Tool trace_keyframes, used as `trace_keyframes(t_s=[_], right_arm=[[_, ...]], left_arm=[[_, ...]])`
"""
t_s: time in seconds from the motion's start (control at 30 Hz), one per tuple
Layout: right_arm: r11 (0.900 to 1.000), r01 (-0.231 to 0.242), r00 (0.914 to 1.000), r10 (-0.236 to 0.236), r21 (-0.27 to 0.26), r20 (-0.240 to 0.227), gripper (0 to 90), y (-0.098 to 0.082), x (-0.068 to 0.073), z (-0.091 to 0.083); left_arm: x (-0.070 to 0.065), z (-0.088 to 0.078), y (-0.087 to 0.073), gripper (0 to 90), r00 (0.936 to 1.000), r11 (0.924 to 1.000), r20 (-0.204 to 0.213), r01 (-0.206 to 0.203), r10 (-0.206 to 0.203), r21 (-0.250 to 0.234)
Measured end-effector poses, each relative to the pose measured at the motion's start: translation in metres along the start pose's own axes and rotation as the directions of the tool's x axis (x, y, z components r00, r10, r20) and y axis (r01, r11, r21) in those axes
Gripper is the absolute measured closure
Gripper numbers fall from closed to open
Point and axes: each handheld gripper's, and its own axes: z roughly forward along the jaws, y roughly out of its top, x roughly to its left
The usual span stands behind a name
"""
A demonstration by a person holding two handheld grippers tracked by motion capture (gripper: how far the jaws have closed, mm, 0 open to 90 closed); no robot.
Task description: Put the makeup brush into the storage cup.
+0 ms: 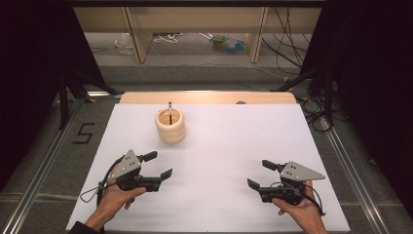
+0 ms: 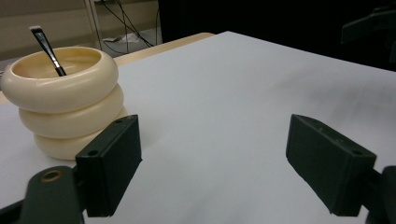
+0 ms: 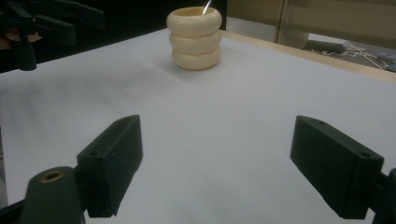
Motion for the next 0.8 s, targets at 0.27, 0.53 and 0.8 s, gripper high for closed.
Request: trace_keyframes(t_s=[0.27, 0.53, 0.8], right_arm=[[0.999, 0.009, 0.9999, -0.009, 0.036, 0.014, 17.9, -0.0005, 0.0024, -0.0074], [1.000, -0.017, 0.9998, 0.017, 0.019, -0.005, 17.8, -0.0026, 0.0039, -0.0063], [0.999, 0.009, 0.9998, -0.010, 0.036, 0.018, 17.8, -0.0017, 0.0028, -0.0083]], left_arm=[[-0.0035, -0.0018, -0.0028, 18.1, 1.0000, 1.0000, 0.000, -0.006, 0.006, 0.005], [-0.0030, -0.0026, -0.0025, 18.1, 1.0000, 1.0000, -0.006, -0.001, 0.001, 0.001], [-0.0021, -0.0029, -0.0020, 18.1, 1.0000, 1.0000, -0.007, -0.006, 0.006, -0.005]])
